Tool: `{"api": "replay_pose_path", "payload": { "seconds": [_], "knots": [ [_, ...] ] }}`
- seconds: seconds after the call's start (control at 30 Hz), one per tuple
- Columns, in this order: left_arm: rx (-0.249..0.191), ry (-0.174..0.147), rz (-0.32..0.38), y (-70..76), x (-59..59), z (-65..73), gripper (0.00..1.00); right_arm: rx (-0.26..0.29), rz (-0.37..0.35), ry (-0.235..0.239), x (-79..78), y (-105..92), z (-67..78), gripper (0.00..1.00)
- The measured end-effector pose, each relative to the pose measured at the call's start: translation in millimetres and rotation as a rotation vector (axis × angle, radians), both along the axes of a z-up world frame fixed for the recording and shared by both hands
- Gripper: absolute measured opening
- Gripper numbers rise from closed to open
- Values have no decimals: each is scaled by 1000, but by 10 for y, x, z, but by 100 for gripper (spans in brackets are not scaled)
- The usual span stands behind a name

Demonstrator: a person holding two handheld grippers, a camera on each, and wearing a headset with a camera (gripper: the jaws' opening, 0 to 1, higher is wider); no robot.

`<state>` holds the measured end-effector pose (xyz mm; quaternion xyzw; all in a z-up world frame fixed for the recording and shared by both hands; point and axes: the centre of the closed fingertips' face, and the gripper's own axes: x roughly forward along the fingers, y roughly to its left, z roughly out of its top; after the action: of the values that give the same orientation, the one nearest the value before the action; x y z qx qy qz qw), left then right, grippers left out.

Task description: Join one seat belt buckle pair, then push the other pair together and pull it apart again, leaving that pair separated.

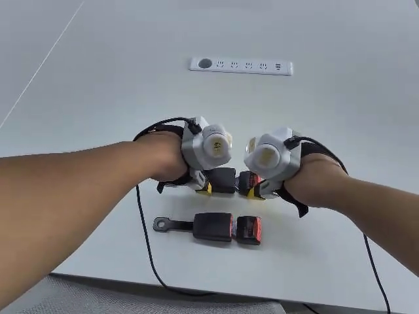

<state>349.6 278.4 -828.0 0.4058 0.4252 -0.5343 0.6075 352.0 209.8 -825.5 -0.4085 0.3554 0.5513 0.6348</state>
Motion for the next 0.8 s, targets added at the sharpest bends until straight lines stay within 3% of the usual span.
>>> {"api": "replay_pose_path", "payload": {
  "seconds": [0.17, 0.33, 0.37, 0.53, 0.8],
  "knots": [
    [-25, -6, -8, 4, -1, 3, 31, 6, -21, 10, -16, -38, -7, 30],
    [-19, -3, -14, 6, 3, 2, 31, -12, -22, 9, -18, -188, -10, 31],
    [-20, -3, -16, 1, 1, 3, 31, 11, -17, 15, -30, -198, 11, 31],
    [-15, -8, -4, 4, 8, 8, 31, 17, -38, 20, -51, -324, -8, 32],
    [-2, -4, 7, 7, 9, 11, 32, -34, -46, 16, -92, -813, -9, 33]
  ]
}}
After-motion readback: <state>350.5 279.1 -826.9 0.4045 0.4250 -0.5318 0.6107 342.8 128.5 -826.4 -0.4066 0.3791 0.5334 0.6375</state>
